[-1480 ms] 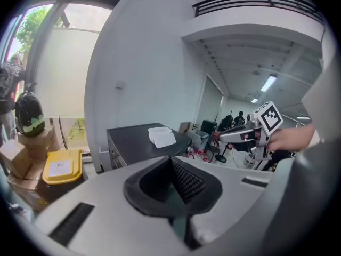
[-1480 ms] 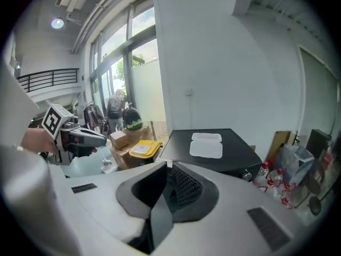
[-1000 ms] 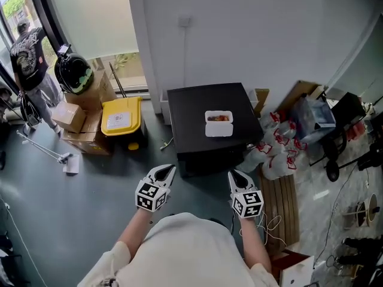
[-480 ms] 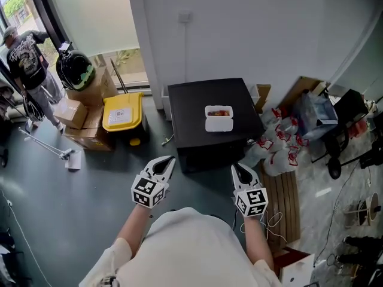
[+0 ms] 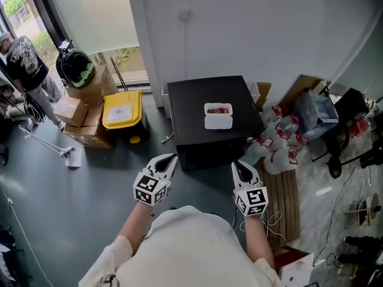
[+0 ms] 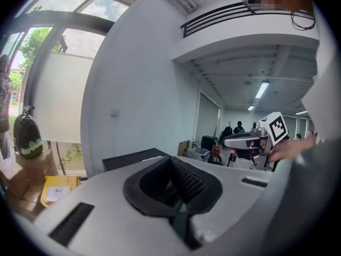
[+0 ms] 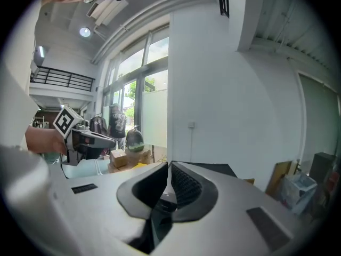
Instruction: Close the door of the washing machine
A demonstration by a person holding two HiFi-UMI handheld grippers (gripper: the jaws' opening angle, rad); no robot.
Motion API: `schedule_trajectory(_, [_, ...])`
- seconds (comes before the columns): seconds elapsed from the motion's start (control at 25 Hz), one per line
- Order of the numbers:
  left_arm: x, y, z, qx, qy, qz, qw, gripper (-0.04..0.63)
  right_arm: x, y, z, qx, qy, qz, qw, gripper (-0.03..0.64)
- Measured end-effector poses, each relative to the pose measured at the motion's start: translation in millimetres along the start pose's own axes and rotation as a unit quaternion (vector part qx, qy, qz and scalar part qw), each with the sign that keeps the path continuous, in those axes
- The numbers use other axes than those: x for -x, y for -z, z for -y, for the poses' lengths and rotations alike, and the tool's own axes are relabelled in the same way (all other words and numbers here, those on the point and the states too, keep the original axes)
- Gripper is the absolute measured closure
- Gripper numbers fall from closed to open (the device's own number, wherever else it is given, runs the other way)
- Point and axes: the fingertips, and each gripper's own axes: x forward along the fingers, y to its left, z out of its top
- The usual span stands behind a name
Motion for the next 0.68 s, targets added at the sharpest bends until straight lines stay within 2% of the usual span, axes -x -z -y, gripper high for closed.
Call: schedule_trajectory(0.68, [-3.7, 5.6, 2.8, 0.010, -0.006, -0.008, 0.9999, 0.586, -2.2, 1.5, 4.3, -0.006, -0.008, -0.002, 1.000, 0.572])
